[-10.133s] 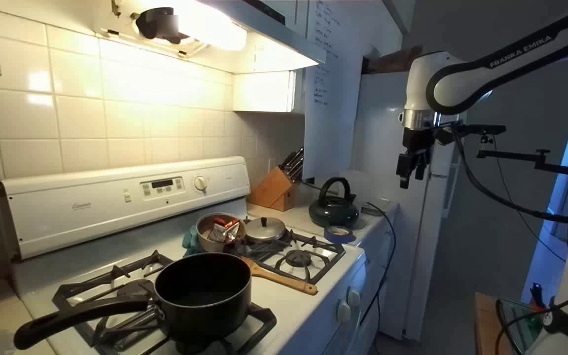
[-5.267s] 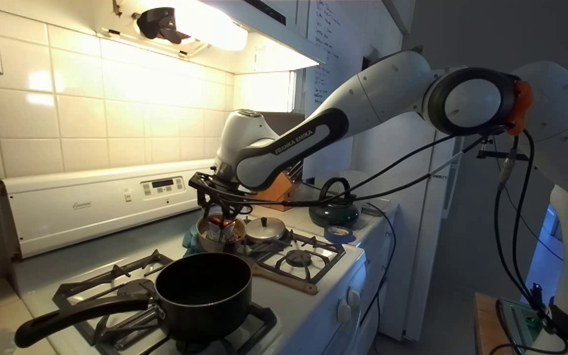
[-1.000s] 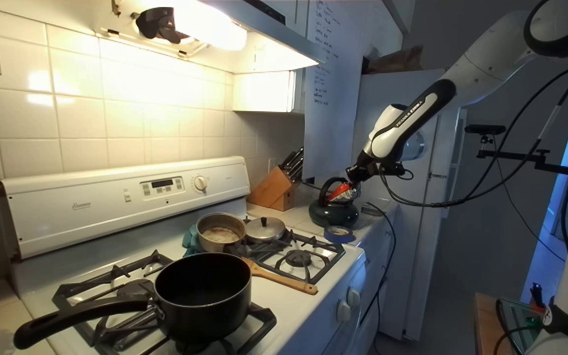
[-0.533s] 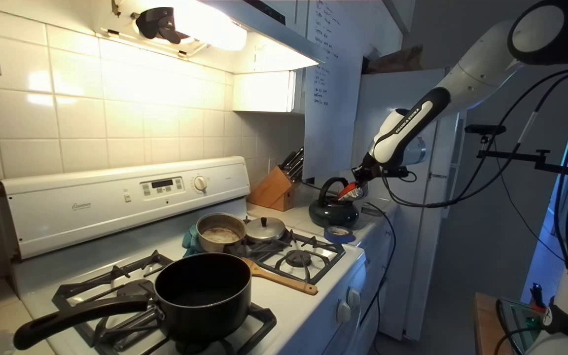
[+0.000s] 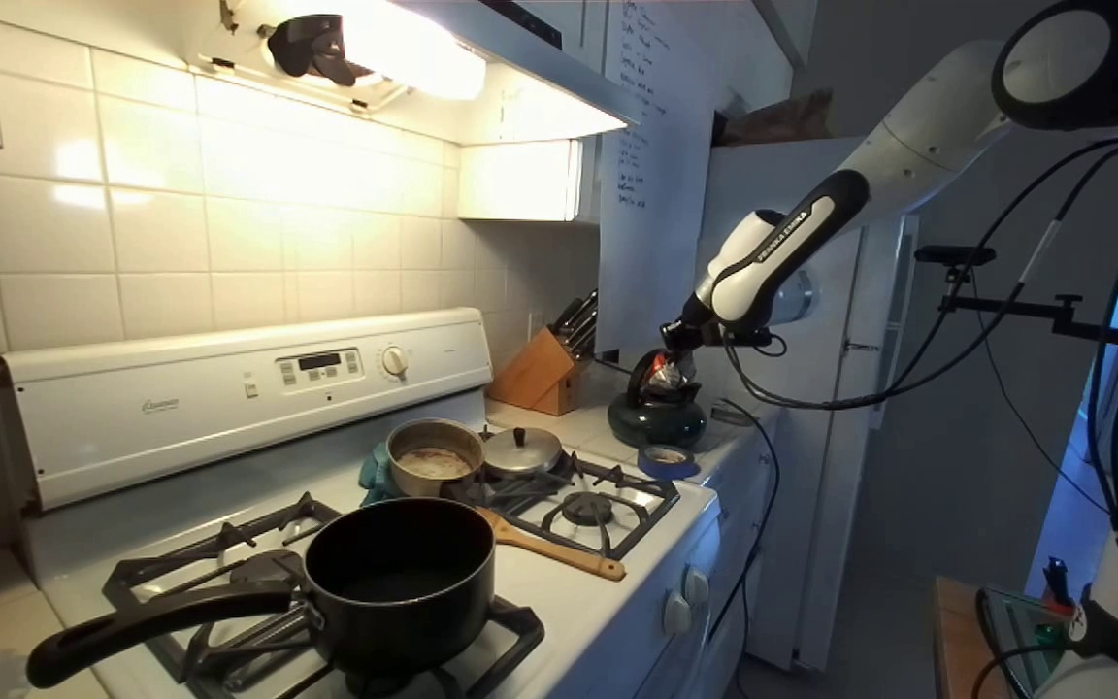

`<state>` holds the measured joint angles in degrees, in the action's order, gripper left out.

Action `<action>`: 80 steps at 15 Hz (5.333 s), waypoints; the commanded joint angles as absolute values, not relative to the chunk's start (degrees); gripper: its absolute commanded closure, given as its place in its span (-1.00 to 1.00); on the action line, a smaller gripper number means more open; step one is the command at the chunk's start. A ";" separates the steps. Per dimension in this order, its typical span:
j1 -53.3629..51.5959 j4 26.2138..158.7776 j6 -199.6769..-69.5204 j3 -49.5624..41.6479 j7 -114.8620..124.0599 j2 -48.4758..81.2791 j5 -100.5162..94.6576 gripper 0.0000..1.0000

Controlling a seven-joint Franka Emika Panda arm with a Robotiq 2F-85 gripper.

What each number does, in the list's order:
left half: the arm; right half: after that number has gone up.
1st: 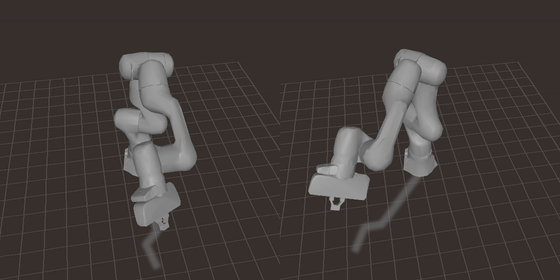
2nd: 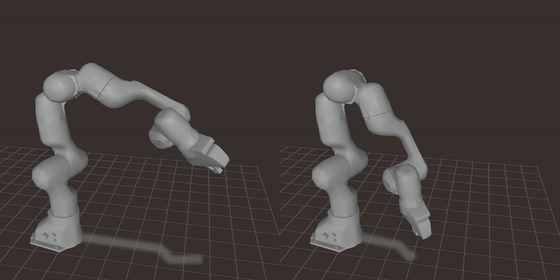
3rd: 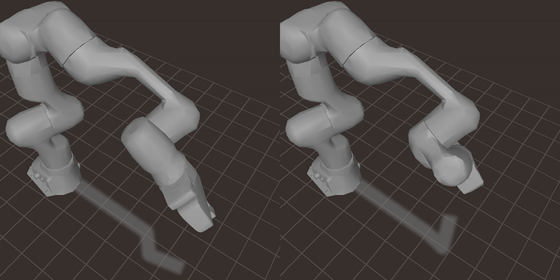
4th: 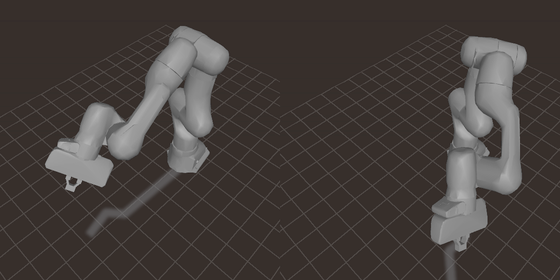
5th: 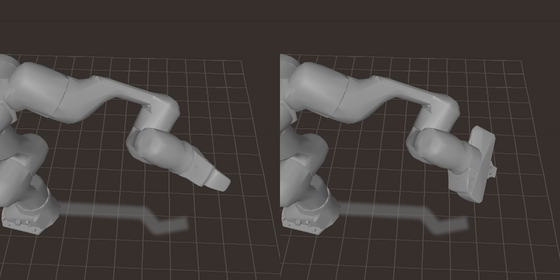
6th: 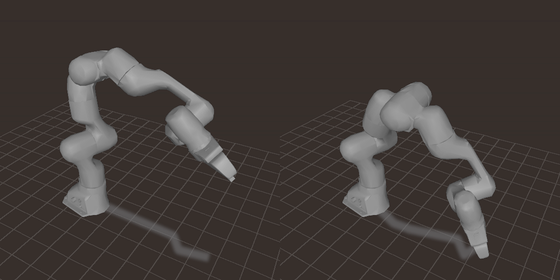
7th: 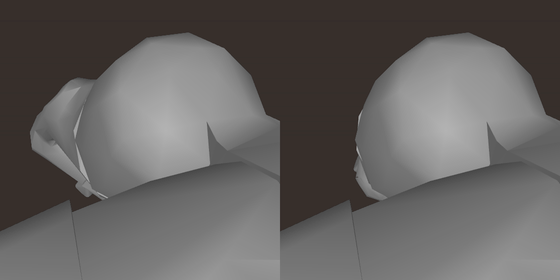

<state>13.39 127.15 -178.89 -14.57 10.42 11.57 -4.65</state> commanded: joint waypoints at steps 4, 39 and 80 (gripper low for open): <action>12.36 126.33 -180.36 -14.68 7.63 13.47 -6.86 0.99; -19.99 126.16 -159.25 -38.12 14.44 3.94 -15.29 -1.00; -9.06 93.98 -153.94 -8.66 41.51 37.28 1.52 -1.00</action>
